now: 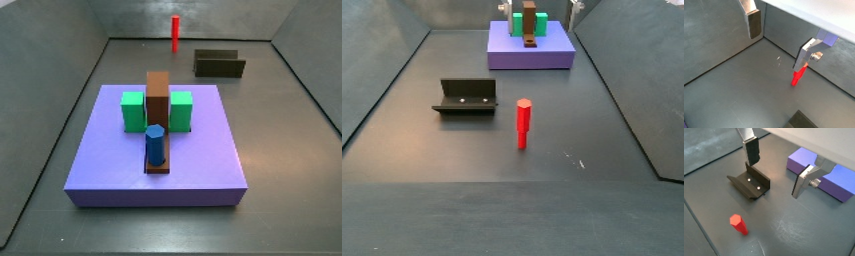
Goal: Pick up the red object. Move up. Move to above the board. Insert the red object.
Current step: Pick up the red object.
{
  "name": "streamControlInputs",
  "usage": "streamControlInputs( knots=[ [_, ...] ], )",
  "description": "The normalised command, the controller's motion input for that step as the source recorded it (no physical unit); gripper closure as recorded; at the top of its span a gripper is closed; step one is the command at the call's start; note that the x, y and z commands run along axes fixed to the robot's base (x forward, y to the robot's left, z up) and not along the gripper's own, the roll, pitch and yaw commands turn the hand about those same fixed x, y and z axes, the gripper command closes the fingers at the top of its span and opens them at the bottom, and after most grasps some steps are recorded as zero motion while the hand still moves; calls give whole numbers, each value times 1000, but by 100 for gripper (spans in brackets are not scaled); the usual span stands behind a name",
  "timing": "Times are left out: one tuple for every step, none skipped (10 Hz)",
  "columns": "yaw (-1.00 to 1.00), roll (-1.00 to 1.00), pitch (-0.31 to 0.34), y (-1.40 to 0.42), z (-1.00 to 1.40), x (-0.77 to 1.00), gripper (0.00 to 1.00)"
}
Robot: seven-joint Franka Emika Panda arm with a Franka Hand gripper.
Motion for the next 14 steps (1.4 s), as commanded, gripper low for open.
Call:
streamControlInputs(
  knots=[
    [-191,0,40,466,-389,106,0],
    [-286,-34,0,680,-520,0,0],
    [-303,-64,0,657,-529,0,0],
    [-266,-136,-3,651,-463,63,0],
    [-189,-181,0,486,-254,257,0],
    [-154,-214,0,420,-91,334,0],
    [-91,-220,0,354,-40,457,0],
    [-26,-247,20,306,-6,651,0],
    [-26,-213,4,271,-114,523,0],
    [-49,-179,4,286,-220,369,0],
    [-43,-187,3,129,-186,283,0],
    [-14,-190,0,0,-214,240,0],
    [0,-163,0,0,-254,211,0],
    [-34,-130,0,0,-331,46,0]
  ],
)
